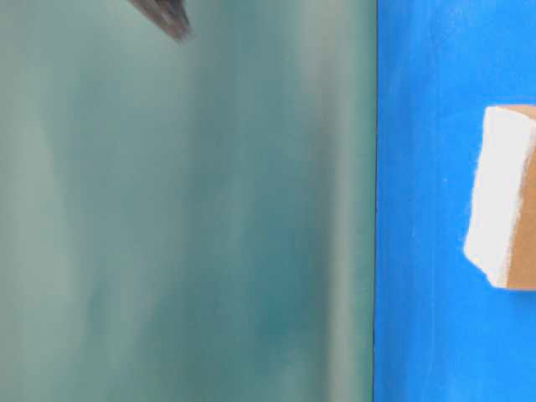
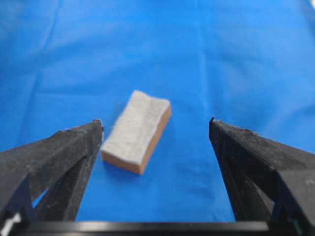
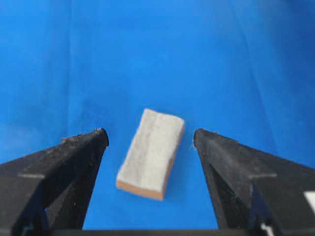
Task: Hand over the sponge with the left arm and wipe it with the right arm.
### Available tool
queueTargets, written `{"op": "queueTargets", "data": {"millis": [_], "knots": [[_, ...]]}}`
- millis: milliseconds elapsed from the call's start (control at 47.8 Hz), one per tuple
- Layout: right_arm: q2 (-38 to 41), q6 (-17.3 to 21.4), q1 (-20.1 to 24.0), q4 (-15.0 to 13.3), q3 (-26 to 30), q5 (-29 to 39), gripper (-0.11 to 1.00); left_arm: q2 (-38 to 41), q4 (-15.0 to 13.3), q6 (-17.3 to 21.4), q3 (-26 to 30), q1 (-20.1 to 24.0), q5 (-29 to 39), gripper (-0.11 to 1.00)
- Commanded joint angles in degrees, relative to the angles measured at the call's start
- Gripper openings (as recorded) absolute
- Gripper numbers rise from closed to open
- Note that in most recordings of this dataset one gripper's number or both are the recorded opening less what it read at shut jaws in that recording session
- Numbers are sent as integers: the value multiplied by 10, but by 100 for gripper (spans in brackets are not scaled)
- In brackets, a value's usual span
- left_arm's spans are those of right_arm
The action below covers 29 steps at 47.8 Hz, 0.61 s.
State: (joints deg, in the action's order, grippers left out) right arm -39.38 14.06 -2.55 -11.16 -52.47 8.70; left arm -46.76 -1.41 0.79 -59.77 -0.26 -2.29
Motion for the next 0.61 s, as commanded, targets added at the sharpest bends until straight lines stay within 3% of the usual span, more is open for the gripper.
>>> {"op": "queueTargets", "data": {"millis": [0,314,585], "knots": [[-52,-2,0,-10,-10,19,71,-39,0,2,-3,-2,18,86],[-221,5,1,-12,-106,48,71,-195,0,16,-83,-2,50,86],[-280,18,-2,6,-188,25,71,-290,1,18,-143,-1,71,86]]}}
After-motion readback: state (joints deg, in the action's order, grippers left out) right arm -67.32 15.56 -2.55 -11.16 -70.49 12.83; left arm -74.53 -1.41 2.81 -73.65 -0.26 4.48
